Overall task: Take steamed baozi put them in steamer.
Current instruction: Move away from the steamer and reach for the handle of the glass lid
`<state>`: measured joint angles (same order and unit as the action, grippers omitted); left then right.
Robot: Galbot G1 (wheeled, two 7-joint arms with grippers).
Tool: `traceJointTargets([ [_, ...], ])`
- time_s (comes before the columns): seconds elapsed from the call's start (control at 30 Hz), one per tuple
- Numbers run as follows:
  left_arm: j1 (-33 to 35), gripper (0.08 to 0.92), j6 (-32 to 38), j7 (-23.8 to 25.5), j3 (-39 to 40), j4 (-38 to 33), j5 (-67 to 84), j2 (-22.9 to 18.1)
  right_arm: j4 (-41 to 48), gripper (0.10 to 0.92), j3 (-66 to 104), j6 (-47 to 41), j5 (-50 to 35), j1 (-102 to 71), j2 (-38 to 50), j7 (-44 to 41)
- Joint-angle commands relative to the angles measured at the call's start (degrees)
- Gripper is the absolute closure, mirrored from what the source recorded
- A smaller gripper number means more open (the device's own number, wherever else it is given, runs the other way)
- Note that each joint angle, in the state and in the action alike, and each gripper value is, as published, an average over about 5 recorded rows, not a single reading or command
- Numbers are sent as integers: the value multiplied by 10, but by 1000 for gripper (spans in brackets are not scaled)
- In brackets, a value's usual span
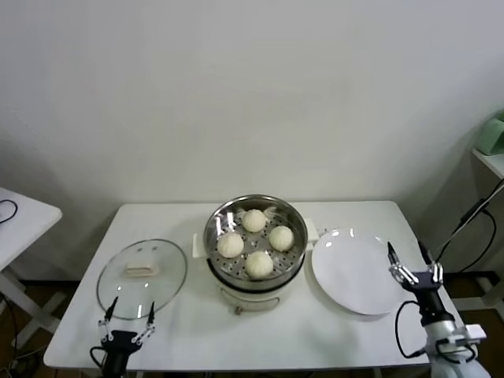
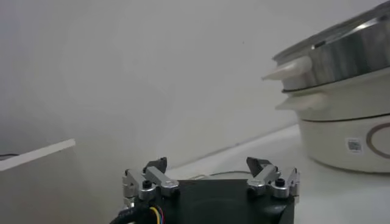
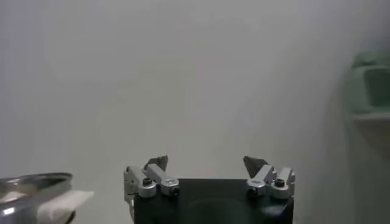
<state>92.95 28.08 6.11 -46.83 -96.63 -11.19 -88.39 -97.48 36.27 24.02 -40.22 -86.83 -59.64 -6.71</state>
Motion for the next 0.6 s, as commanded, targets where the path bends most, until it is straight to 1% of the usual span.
traceJointTargets([
  [0.03,-9,177,13,-78,-24,-10,-246,3,31,203,14,37,-30,-54,-59,-9],
  [0.17,-15,177,-2,-141,-29,-10,-391,12,40,203,7,40,-28,-50,-62,-7],
  [0.33,-35,177,-49,-239,-28,24,-574,24,51,203,-2,42,-20,-41,-69,-2],
  [0.43,-50,177,-86,-280,-24,42,-611,31,51,203,-5,42,-18,-38,-74,0],
  [0.6,-85,177,-114,-322,-22,70,-654,39,53,203,-8,44,-20,-37,-76,3],
])
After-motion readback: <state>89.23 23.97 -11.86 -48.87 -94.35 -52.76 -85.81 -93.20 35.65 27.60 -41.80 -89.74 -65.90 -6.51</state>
